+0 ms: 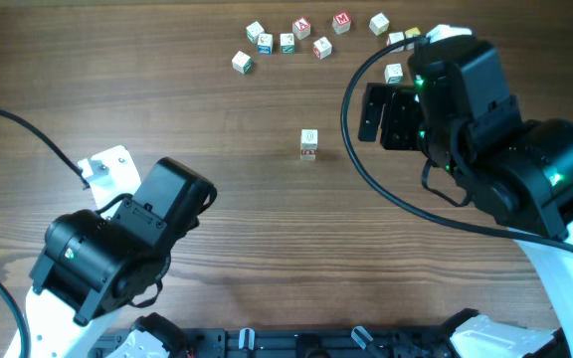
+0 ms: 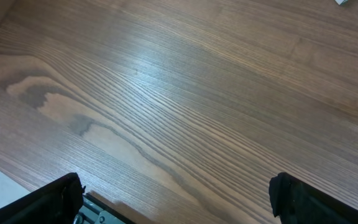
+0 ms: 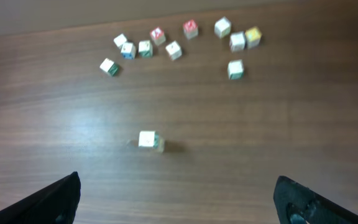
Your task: Form a tower
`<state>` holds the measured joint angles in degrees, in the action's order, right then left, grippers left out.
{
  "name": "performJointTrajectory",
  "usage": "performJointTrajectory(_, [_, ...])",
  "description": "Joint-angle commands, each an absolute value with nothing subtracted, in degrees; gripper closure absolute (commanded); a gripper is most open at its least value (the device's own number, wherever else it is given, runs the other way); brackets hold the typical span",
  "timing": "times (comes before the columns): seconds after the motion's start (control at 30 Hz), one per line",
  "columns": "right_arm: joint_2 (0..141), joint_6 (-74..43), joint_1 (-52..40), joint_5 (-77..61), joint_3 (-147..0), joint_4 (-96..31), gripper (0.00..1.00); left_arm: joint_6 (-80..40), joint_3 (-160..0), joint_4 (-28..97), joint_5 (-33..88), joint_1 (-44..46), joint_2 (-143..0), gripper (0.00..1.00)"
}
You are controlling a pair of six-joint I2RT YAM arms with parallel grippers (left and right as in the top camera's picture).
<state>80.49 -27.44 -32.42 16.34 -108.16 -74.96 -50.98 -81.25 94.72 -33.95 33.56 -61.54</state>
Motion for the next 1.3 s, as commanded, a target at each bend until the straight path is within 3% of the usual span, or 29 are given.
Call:
performJointTrajectory(0.0, [79.2, -17.9, -31.7, 20.2, -108.3, -71.6, 0.0, -51.9, -81.2, 94.7, -33.9, 33.2, -61.5, 0.0])
performJointTrajectory(0.2, [77.9, -6.1, -24.1, 15.1, -108.3, -62.2, 0.0, -51.9, -81.2, 94.7, -33.9, 33.2, -61.5, 0.0])
performJointTrajectory(0.4, [71.8, -5.0, -17.4, 11.2, -101.7, -54.8, 0.0, -51.9, -81.2, 94.7, -33.9, 33.2, -61.5, 0.0])
performJointTrajectory(0.67, [41.6, -4.3, -15.9, 3.2, -56.6, -16.4, 0.0, -51.9, -81.2, 94.8, -33.9, 33.2, -61.5, 0.0])
performJointTrajectory(0.87, [14.6, -4.6, -3.0, -13.9, -23.4, 9.6, 0.0, -51.9, -81.2, 94.7, -33.9, 33.2, -61.5, 0.0])
performJointTrajectory(1.1, [0.3, -4.7, 0.6, -13.9, -7.0, 18.4, 0.01, -51.9, -81.2, 94.7, -33.9, 33.2, -61.5, 0.0])
performJointTrajectory(1.27, [0.2, -4.7, 0.8, -11.4, -2.2, 19.6, 0.0, -51.9, -81.2, 94.7, -33.9, 33.2, -61.5, 0.0])
